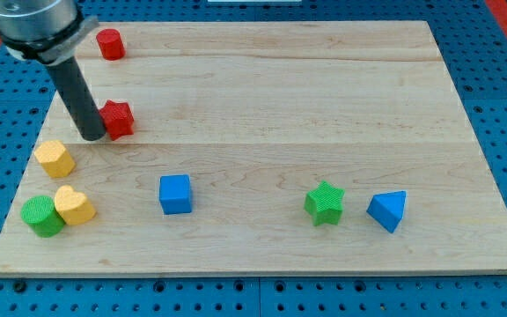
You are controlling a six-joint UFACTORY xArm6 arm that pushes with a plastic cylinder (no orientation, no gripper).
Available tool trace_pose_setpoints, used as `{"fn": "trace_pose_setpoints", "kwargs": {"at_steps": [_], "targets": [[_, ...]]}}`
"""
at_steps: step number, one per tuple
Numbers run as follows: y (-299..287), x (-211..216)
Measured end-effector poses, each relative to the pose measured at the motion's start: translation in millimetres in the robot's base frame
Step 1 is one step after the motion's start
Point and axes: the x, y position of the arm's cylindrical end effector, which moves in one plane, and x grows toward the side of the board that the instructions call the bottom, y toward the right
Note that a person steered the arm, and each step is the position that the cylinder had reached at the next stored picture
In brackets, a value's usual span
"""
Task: Slide the red star to the right side of the red circle
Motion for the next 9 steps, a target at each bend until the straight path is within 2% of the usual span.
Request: {"fn": "trace_pose_setpoints", "kwargs": {"at_steps": [2, 5, 7, 9], "targets": [[46.0, -8.1], [55.2, -85.7], [-0.8, -144.3], [31.3, -118.1]]}}
